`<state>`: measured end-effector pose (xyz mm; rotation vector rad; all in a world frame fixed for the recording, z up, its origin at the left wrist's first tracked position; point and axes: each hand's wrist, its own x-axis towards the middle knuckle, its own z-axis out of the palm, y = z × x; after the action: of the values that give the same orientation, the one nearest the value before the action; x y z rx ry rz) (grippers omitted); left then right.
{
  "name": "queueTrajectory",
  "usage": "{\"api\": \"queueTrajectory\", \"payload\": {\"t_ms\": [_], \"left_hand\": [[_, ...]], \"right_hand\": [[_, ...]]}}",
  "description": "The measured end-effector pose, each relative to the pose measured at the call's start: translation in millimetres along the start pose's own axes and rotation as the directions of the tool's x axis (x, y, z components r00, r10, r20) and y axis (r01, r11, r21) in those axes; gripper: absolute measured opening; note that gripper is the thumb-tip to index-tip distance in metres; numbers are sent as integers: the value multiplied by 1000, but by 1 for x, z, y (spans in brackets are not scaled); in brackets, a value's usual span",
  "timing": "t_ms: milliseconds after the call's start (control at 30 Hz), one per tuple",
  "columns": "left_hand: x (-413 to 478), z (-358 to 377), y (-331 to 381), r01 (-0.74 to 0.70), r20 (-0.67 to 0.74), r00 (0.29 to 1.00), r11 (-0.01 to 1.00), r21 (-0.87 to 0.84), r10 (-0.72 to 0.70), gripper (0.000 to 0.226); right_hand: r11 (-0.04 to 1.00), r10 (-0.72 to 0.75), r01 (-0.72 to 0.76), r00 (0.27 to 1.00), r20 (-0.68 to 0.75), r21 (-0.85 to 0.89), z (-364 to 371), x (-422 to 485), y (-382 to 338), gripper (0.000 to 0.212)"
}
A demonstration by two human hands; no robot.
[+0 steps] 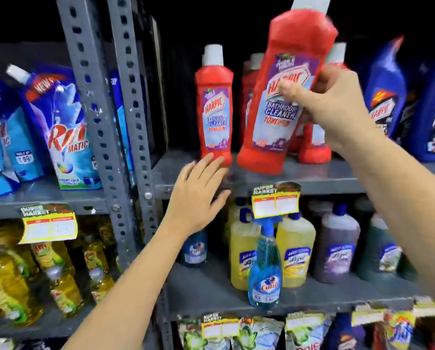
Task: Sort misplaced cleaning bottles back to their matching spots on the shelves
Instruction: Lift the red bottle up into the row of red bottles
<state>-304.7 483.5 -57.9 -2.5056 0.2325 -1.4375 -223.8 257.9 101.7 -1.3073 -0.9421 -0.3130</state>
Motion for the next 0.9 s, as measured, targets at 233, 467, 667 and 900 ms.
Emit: {"api": "queueTrajectory", "payload": {"t_ms": [233,467,667,900], "left_hand": [[5,27,-8,82,-114,991,996,41,-77,57],[5,27,-7,78,-176,982,996,50,-69,57],[4,28,-7,81,-188,980,994,75,-66,55],[5,29,-7,77,-220,974,992,100,-53,54]], "right_hand": [[982,123,-130,990,-62,-133,-5,38,61,17],[960,197,-207,978,-70,-187,-3,45,83,40],[883,396,-323,903,170,-339,-18,18,105,54],[873,411,-330,895,176,-359,-18,21,135,92]]}}
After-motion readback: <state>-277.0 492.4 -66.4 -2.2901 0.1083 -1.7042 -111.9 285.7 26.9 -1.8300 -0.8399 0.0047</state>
